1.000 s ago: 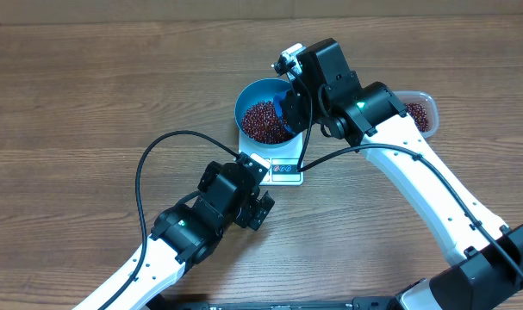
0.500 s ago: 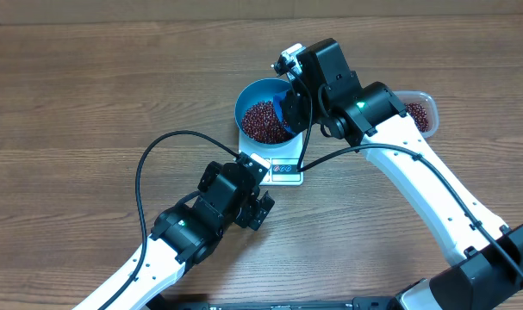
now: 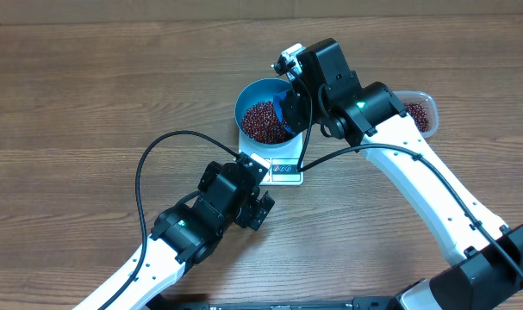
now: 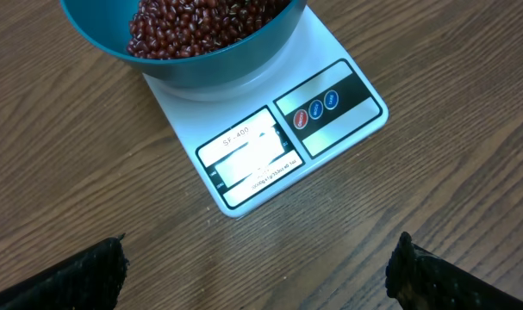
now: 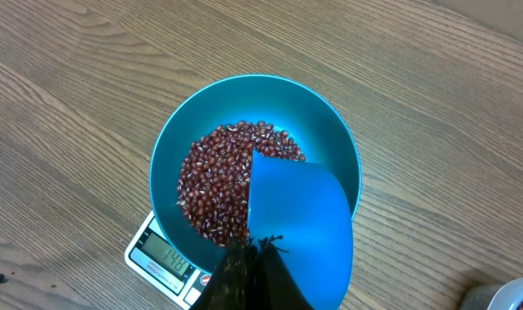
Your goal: Scoop item into bowl and weigh 150g on scale
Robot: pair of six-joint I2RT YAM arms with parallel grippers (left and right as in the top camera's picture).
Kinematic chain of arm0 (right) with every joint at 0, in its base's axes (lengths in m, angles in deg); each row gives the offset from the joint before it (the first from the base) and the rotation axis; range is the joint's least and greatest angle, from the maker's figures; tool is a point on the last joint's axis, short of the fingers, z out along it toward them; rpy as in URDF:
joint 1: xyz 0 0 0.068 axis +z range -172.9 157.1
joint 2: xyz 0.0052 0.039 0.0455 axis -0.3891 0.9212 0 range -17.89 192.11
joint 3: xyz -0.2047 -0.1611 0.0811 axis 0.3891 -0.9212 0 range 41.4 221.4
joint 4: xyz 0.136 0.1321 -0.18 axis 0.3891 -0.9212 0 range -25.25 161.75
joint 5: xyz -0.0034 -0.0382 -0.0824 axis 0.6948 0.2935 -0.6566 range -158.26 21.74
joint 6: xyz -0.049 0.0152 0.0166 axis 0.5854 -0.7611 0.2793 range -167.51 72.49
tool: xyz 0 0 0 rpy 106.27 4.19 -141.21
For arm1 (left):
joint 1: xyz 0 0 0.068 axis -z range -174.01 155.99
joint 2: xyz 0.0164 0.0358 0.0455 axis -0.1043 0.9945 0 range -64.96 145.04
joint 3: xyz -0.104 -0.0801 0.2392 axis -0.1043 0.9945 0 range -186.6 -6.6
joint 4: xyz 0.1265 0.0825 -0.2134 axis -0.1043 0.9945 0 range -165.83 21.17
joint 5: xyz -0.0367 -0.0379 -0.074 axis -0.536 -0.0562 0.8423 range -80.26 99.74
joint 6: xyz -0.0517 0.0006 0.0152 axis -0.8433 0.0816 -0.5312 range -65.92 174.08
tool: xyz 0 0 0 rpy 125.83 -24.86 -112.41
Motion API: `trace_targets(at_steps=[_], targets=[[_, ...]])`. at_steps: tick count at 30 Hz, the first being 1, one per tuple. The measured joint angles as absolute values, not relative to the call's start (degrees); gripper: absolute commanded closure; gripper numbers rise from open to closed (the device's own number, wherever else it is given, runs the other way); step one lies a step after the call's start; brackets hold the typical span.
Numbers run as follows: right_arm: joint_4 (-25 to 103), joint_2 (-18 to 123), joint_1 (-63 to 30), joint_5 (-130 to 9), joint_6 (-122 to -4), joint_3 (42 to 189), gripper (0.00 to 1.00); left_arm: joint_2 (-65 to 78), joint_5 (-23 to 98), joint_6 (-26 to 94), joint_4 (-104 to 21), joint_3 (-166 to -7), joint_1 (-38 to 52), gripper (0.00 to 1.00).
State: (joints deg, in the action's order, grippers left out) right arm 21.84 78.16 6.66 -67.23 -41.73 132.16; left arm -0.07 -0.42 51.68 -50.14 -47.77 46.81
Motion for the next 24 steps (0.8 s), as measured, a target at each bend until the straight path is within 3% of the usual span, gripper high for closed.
trace_targets(at_steps=[24], targets=[[24.20,78.16,6.60,-71.51,-47.98,132.16,0.96,-0.07,-0.42,51.68,-50.14,-47.77,46.81,0.00]])
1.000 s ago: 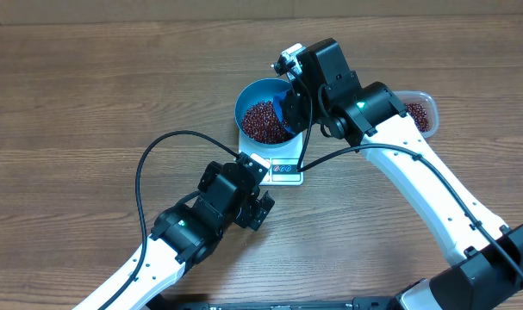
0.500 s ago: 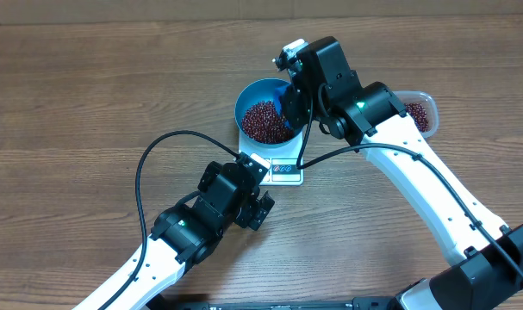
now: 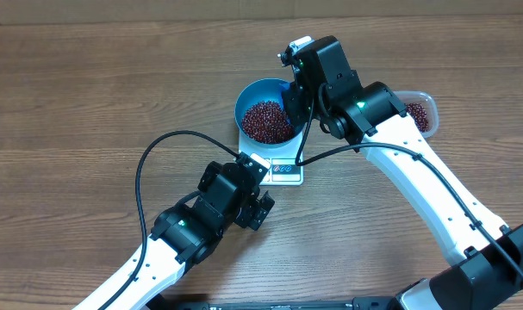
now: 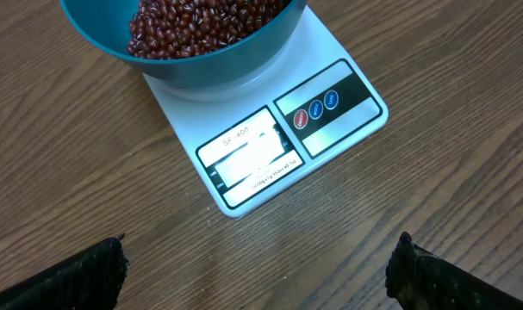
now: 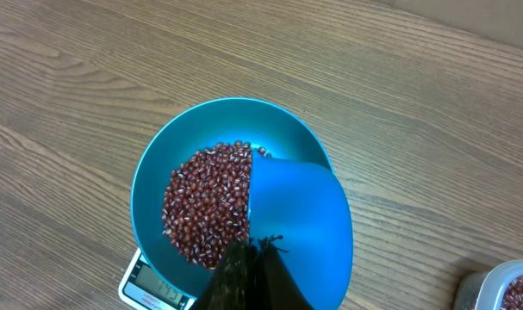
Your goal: Scoop item into bowl and weigh 150g on scale
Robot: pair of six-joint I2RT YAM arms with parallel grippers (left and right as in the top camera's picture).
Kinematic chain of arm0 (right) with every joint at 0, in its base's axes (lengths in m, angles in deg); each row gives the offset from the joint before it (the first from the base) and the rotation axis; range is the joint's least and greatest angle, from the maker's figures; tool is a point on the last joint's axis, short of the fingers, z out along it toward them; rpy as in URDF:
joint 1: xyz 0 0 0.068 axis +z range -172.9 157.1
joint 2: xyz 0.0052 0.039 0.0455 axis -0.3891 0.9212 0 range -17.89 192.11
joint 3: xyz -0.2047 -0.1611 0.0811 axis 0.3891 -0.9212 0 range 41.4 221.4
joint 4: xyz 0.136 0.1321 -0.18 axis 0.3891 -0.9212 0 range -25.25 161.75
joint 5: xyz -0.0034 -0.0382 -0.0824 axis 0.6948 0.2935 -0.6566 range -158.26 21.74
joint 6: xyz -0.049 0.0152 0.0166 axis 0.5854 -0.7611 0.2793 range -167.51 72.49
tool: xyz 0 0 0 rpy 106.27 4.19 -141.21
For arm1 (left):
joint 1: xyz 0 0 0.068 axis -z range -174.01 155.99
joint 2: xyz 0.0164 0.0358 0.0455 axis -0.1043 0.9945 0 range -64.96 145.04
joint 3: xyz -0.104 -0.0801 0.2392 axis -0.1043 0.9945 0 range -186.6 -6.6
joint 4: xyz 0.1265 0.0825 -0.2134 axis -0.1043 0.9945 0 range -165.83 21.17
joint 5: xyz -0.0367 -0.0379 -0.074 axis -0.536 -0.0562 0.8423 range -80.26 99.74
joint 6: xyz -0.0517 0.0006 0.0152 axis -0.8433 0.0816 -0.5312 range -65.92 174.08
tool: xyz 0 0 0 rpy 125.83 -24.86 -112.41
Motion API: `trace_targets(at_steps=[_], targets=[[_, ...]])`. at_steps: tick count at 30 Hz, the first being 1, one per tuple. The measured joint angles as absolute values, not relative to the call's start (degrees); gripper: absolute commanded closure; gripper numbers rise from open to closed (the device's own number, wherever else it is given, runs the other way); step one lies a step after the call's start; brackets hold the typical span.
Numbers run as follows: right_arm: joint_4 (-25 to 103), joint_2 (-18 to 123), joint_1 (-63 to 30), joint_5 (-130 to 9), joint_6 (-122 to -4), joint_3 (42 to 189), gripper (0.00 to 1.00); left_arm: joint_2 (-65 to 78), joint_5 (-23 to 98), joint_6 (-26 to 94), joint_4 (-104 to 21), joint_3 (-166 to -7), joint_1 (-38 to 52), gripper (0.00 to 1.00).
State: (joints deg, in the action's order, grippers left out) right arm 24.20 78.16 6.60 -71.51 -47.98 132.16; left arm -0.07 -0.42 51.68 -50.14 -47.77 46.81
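Observation:
A teal bowl (image 3: 263,117) of red beans (image 5: 208,205) sits on the white scale (image 4: 270,142), whose display (image 5: 158,284) shows digits too blurred to read. My right gripper (image 5: 259,250) is shut on a blue scoop (image 5: 300,220), held above the bowl's right side with its inside empty. My left gripper (image 4: 257,271) hangs open over bare table just in front of the scale, nothing between its fingers.
A clear container (image 3: 420,112) of red beans stands right of the right arm, its corner showing in the right wrist view (image 5: 509,288). A black cable (image 3: 158,159) loops over the table left of the scale.
My right gripper with the scoop has lifted and drawn back a little from the bowl. The left arm has not moved.

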Motion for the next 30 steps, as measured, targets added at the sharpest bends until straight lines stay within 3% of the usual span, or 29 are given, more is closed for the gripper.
trace_targets(at_steps=[30], targets=[[23.06,78.16,6.60,-69.96,-46.40,132.16,0.96,-0.07,-0.42,51.68,-50.14,-47.77,46.81,0.00]])
